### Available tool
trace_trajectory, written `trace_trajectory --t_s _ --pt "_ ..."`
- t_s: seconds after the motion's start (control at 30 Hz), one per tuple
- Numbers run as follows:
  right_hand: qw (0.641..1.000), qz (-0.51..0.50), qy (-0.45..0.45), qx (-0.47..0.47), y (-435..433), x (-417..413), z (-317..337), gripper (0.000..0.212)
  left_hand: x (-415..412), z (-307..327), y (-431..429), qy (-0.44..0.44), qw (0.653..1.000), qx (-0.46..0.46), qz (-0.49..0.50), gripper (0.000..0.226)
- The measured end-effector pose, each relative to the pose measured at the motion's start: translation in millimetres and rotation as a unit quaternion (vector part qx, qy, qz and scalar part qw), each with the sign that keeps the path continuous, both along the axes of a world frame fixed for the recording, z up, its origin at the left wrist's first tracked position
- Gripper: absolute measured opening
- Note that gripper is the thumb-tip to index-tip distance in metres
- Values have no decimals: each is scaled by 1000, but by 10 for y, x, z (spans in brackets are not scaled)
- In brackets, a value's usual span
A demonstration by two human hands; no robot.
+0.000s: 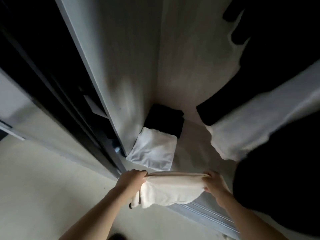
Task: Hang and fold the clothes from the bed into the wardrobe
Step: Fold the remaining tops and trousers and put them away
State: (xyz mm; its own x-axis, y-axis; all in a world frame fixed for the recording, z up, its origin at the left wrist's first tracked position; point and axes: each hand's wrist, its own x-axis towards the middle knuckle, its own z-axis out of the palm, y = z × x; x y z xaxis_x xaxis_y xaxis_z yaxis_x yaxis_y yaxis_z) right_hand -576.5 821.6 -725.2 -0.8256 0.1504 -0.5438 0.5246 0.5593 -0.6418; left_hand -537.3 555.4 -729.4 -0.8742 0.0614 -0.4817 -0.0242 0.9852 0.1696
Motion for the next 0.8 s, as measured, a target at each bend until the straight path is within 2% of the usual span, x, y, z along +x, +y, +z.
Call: trace_trajectory --t_s 0.1,0.17,0.23,0.27,0.33,0.4,0.47,0.57,0.63,0.73,0.8 --pt "999 -17 27 8 -170 -609 -222 14 -582 -314 -153 46 999 -17 -7 22" --pt "996 -20 75 33 -247 -905 -268 11 -901 -380 -223 140 989 -31 -28 19" --pt "983 -14 169 68 -338 -1062 -308 15 -1178 -492 -324 286 954 -46 -71 26" --pt "972 -15 222 81 -405 -1108 -383 17 -1304 -624 -388 366 926 -47 -80 24" --pt "956 -15 280 86 -535 -1119 -537 20 -1449 -870 -501 435 897 -29 -73 26" --pt "962 19 259 88 -632 -1100 -895 21 -1509 -1199 -597 441 894 -55 -52 31" --pt "971 108 181 109 -696 -999 -1274 36 -1434 -1576 -692 402 908 -115 -29 37" --pt "951 244 74 174 -708 -662 -1681 54 -1117 -2019 -707 332 933 -130 -47 46" --pt "949 247 18 194 -663 -373 -1761 56 -849 -2083 -610 292 947 -109 -73 47" --pt "943 241 -24 230 -575 -12 -1537 53 -486 -1935 -459 229 966 -75 -95 43" --pt "934 246 -41 255 -492 132 -1237 52 -324 -1675 -421 191 977 -50 -80 60"
